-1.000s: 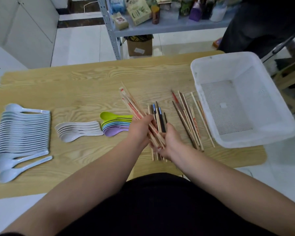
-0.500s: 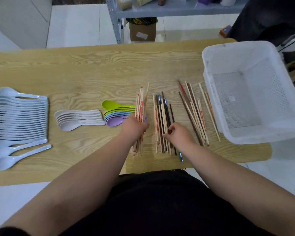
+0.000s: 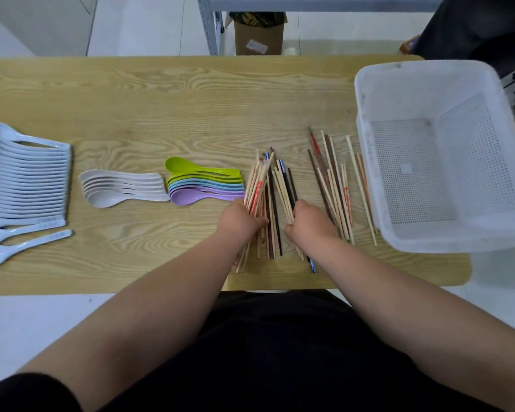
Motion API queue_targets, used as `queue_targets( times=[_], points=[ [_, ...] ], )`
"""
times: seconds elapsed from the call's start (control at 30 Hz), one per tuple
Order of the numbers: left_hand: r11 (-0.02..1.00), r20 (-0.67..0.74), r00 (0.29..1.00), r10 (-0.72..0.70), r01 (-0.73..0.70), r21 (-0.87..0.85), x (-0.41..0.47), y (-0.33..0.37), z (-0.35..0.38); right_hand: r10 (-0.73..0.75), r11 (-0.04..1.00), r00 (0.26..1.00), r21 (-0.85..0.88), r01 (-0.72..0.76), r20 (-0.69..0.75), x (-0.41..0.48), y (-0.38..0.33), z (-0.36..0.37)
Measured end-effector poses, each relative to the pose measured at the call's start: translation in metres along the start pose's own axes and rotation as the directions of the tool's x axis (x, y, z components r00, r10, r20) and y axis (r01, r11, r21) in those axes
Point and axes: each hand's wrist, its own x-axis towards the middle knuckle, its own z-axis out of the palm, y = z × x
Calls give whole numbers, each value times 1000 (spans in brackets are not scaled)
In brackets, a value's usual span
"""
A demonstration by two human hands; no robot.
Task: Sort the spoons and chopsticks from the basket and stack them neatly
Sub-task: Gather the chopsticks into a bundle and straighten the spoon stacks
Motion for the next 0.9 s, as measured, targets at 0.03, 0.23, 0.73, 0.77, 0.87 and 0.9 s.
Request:
queue_targets(
  times=[0.03,0.23,0.73,0.77,0.87,0.9],
  points=[
    [1000,-13,1000,3,-2,19,0,1,1,-1,1000,1000,-12,1,2,1,0,-1],
    [998,-51,999,-5,8,56,1,3,3,-15,1000,1000,-23,15,11,3,5,-2],
    [764,156,976,-155,219,-607,-7,-14,-12,-54,996,998,-74,54,-8,-1,9,5],
    [749,174,974,-144,222,-625,-8,-15,-13,-67,994,998,-87,66,-10,-2,10,6],
    [708,198,973,-121,225,-670,-13,-14,-16,-74,993,997,-97,71,-22,-3,10,7],
    [695,204,973,-111,223,-684,-13,-13,-16,-68,993,997,-95,65,-25,-4,10,7]
  ],
)
